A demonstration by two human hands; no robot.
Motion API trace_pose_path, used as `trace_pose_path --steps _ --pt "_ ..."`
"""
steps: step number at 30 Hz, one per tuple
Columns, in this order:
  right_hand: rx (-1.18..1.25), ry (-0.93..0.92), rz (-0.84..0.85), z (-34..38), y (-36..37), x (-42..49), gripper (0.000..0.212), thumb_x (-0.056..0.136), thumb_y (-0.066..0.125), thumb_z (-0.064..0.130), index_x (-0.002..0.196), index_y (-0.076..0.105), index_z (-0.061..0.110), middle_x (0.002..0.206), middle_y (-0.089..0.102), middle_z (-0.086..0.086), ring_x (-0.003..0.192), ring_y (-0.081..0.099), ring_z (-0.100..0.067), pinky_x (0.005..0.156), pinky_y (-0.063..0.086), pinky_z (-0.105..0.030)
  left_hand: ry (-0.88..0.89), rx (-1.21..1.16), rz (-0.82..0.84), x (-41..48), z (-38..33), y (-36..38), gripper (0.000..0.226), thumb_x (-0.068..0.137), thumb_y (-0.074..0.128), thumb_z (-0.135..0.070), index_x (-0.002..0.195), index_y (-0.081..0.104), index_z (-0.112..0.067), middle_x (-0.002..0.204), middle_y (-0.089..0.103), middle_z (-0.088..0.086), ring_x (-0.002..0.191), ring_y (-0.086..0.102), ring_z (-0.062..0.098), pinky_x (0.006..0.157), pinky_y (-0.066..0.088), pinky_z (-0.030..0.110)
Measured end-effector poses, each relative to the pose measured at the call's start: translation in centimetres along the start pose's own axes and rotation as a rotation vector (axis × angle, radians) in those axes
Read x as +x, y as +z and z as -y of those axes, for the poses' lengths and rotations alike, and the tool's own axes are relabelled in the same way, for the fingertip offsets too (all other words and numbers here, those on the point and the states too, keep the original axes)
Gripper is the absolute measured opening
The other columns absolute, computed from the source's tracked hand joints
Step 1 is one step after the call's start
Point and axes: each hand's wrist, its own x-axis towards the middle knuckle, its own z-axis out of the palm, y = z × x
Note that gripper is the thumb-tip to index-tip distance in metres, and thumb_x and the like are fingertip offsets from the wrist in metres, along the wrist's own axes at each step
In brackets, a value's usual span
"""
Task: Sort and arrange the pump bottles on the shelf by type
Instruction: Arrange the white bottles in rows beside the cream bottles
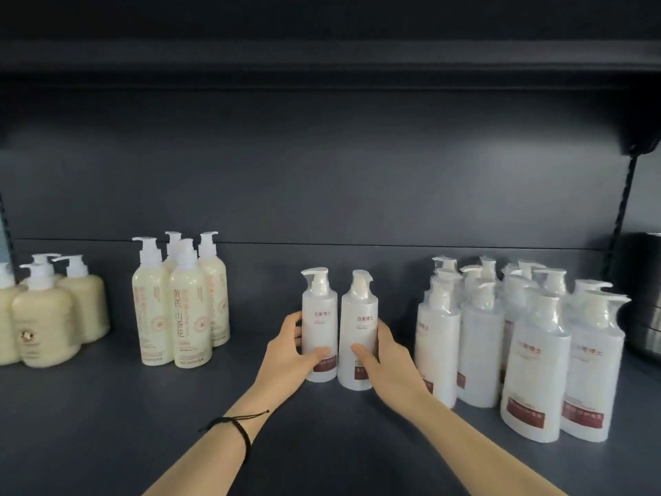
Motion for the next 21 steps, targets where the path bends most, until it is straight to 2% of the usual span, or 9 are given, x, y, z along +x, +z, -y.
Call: trace_pose_path --steps 2,6,10,12,14,16,19,21 --pt "0.019 0.014 -0.016 0.1 1.3 1.6 0.055 0.097 0.051 0.034 0.145 0.027 0.024 0.135 0.055 0.005 0.118 0.058 -0.015 0.098 0.047 -0.033 -0.007 0.02 0.001 1.5 0.8 -0.6 0.069 0.08 0.074 -0.02 0.136 0.036 -0.025 0.122 0.055 -0.011 0.106 0.054 0.004 0.088 0.044 0.02" --pt "0.008 0.024 0.0 0.2 3.2 5.2 0.051 0.096 0.052 0.036 0.14 0.031 0.021 0.134 0.055 0.002 0.116 0.058 -0.016 0.094 0.052 -0.035 -0.014 0.024 0.05 4.9 2.3 -1.6 0.068 0.082 0.072 -0.018 0.139 0.034 -0.026 0.124 0.055 -0.012 0.101 0.053 -0.002 0.085 0.042 0.015" --pt "0.02 0.049 -0.014 -0.3 4.2 7.9 0.05 0.095 0.054 0.035 0.139 0.033 0.021 0.131 0.057 0.001 0.114 0.059 -0.017 0.093 0.053 -0.037 -0.007 0.01 0.075 7.2 3.4 -1.5 0.066 0.085 0.069 -0.018 0.139 0.033 -0.028 0.123 0.053 -0.016 0.094 0.05 -0.01 0.074 0.043 0.005" --pt "0.044 0.052 -0.022 -0.7 4.5 8.7 0.05 0.095 0.055 0.035 0.138 0.034 0.022 0.13 0.057 0.002 0.114 0.058 -0.016 0.094 0.052 -0.038 0.007 0.012 0.061 7.8 4.0 -1.4 0.066 0.085 0.069 -0.018 0.14 0.033 -0.027 0.12 0.051 -0.019 0.101 0.05 -0.009 0.071 0.042 0.004" --pt "0.068 0.049 -0.027 -1.0 4.7 9.3 0.05 0.095 0.055 0.033 0.139 0.034 0.022 0.13 0.057 0.002 0.114 0.058 -0.015 0.095 0.052 -0.038 0.021 -0.002 0.04 8.2 4.5 -1.3 0.067 0.083 0.071 -0.017 0.14 0.036 -0.028 0.12 0.052 -0.02 0.109 0.053 -0.002 0.075 0.044 0.007" --pt "0.079 0.043 -0.048 -1.0 4.9 9.6 0.05 0.095 0.056 0.032 0.139 0.034 0.022 0.13 0.057 0.002 0.115 0.057 -0.015 0.096 0.051 -0.038 0.028 0.006 0.014 8.5 4.8 -1.3 0.067 0.08 0.074 -0.017 0.137 0.041 -0.029 0.121 0.054 -0.015 0.107 0.055 0.001 0.08 0.047 0.011" --pt "0.09 0.023 -0.057 -0.9 5.0 9.5 0.05 0.094 0.057 0.03 0.139 0.036 0.022 0.131 0.056 0.002 0.117 0.055 -0.014 0.097 0.05 -0.037 0.014 0.054 -0.018 8.8 4.9 -1.4 0.072 0.077 0.077 -0.021 0.14 0.042 -0.028 0.124 0.053 -0.002 0.109 0.057 0.009 0.093 0.049 0.026" --pt "0.118 0.021 -0.022 -0.7 4.4 9.4 0.051 0.094 0.059 0.029 0.139 0.036 0.022 0.132 0.055 0.002 0.118 0.054 -0.014 0.099 0.048 -0.035 0.004 0.066 -0.018 8.9 4.7 -1.5 0.07 0.075 0.078 -0.021 0.137 0.045 -0.025 0.122 0.055 -0.001 0.106 0.059 0.01 0.094 0.05 0.03"
